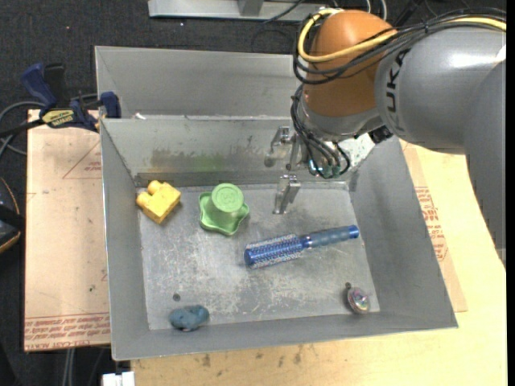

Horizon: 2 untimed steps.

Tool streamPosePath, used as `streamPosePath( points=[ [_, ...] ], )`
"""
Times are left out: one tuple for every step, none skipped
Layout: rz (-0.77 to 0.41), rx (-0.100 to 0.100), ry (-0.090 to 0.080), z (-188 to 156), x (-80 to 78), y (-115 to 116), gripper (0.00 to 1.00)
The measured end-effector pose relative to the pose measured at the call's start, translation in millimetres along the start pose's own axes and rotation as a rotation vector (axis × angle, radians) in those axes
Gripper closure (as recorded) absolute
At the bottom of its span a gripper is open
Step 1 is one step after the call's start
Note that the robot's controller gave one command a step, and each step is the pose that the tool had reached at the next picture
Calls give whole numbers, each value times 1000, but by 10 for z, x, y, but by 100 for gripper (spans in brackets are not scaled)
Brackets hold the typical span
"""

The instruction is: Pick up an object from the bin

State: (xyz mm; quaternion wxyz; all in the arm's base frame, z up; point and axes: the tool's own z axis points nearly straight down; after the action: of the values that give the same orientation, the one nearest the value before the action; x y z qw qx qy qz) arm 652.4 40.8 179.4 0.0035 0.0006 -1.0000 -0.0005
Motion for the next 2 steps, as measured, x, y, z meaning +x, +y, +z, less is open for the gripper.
streamPosePath(
  points=[
    [-9,-2,-16,944,103,451,0],
    [-186,-2,-38,1017,1093,80,0]
  ],
)
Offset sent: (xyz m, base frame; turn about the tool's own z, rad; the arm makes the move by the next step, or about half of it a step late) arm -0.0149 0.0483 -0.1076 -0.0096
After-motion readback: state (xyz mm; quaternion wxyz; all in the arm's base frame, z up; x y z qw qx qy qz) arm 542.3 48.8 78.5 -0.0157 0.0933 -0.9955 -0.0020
